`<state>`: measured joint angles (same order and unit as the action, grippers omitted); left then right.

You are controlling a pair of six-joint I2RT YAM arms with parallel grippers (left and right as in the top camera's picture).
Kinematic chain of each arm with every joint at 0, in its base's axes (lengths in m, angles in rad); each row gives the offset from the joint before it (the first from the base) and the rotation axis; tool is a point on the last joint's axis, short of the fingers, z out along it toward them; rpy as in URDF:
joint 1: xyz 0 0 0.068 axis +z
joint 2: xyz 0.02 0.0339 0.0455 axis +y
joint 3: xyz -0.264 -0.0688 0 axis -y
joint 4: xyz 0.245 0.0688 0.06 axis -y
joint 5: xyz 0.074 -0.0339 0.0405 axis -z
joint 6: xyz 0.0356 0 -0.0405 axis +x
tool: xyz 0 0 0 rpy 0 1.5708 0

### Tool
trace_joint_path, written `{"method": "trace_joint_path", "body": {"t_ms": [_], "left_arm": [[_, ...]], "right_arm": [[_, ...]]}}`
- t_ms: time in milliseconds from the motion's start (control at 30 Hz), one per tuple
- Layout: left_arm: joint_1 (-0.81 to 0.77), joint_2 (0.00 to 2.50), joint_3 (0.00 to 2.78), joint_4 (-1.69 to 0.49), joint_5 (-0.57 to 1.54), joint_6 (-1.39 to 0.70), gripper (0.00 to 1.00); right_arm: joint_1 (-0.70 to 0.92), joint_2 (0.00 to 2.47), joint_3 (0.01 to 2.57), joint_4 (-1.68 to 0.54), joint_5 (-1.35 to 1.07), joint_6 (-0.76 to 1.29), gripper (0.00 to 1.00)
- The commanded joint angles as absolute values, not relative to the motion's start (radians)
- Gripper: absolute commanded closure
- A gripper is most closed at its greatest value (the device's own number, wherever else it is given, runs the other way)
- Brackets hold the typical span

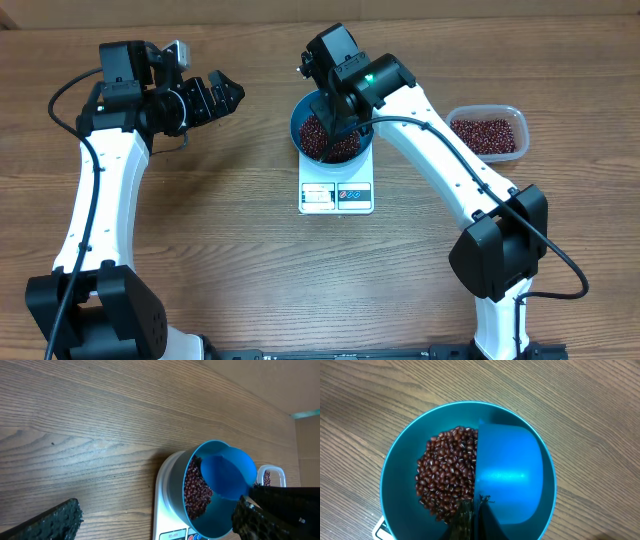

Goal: Scoop item into bowl and weigh 150g on scale
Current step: 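Tilt the scoop to pour beans into the teal bowl, right gripper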

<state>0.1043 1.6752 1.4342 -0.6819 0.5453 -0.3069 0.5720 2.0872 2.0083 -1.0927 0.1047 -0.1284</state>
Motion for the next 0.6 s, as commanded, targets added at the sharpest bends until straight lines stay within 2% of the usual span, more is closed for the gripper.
{"method": "trace_joint_path", "body": {"t_ms": [0,567], "left_arm": [[0.091,1.655,1.456,-0.680,0.539,-0.295,0.01],[0.091,1.655,1.456,-0.680,0.539,-0.295,0.00]], "right_arm": [[0.579,2.090,2.007,-1.087,0.115,-0.133,0.96],[0.579,2.090,1.937,-1.074,0.062,-0.093,0.96]]}}
